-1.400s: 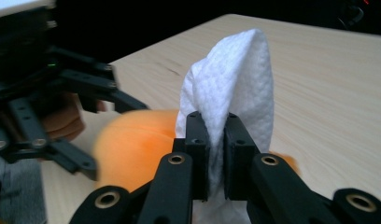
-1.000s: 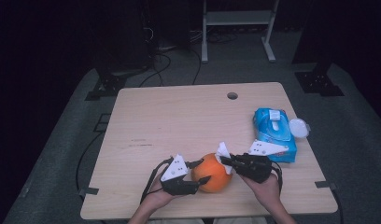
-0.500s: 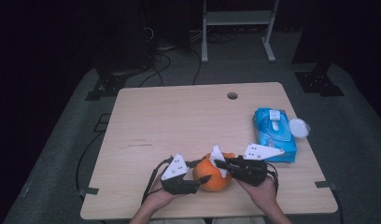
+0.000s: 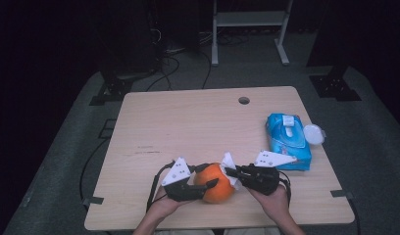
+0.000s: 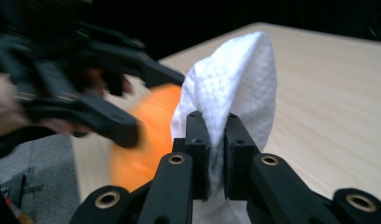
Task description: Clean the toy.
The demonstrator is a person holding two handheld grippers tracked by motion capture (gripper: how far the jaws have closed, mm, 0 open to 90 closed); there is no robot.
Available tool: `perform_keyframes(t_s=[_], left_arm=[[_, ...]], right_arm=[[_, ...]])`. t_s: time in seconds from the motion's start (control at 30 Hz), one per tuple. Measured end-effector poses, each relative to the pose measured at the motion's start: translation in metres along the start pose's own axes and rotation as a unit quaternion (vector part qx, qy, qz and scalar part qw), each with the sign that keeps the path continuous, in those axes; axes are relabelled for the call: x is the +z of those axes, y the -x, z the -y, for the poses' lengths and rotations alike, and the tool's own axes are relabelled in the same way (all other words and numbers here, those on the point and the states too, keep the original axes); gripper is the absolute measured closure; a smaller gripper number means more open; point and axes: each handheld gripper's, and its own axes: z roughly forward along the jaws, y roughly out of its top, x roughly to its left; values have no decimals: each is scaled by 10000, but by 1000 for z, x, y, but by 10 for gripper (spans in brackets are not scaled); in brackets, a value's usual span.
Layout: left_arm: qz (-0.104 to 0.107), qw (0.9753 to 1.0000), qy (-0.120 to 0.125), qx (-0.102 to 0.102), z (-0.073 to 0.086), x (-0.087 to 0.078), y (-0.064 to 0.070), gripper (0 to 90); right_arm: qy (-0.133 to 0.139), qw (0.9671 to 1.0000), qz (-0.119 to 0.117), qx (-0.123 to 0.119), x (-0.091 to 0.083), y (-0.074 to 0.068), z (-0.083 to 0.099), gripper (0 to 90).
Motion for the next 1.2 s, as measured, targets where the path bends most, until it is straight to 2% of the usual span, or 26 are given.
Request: perform_keyframes(t_s=[0.1, 0.17, 0.3, 0.43, 0.5, 0.53, 0.6, 0.67, 0.73, 0.83, 0.93, 1.0, 1.07, 1.13, 1.2], left_arm=[[37, 10000, -49, 42, 2, 4, 0, 243], [11, 9998, -152, 139, 4, 6, 1, 201], [-197, 9992, -207, 281, 7, 9, 4, 288], [-240, 9993, -161, 258, 7, 14, 6, 317], [-156, 9993, -183, 270, 4, 13, 6, 278], [-115, 9996, -157, 220, 4, 11, 5, 245], [-46, 9999, -115, 72, 3, 8, 1, 188], [-81, 9997, -246, 11, 6, 8, -2, 162], [-126, 9996, -264, -10, 11, 11, -3, 242], [-377, 9988, -291, 115, 9, 13, 0, 317], [-474, 9986, -229, -28, 9, 13, 0, 333], [-352, 9991, -229, -21, 9, 12, 1, 320], [36, 9997, -233, -105, 8, 11, 1, 288], [314, 9993, -204, -34, 9, 10, 0, 276], [294, 9994, -160, -36, 9, 10, 0, 254]], right_arm=[[-38, 9997, 95, 202, 1, 11, 8, 818], [-36, 9996, 163, 227, 1, 14, 9, 818], [-15, 9997, 156, 192, 0, 8, 6, 820], [250, 9995, -157, 74, -3, -5, -4, 819], [169, 9998, -82, -39, -1, -6, -5, 819], [166, 9998, -78, 44, 0, -2, -2, 818], [113, 9999, 45, 51, 0, 4, 2, 818], [171, 9995, 84, 259, -2, 11, 5, 818], [167, 9995, 127, 225, -2, 11, 4, 819], [212, 9996, 114, 126, -3, 2, 0, 820], [306, 9995, -52, -17, -5, -6, -5, 819], [235, 9996, 26, -149, -4, -9, -7, 819], [196, 9997, 68, -131, -3, -4, -4, 819], [192, 9996, 189, -64, -3, 3, 0, 819], [228, 9995, 211, 56, -6, 10, 1, 818]])
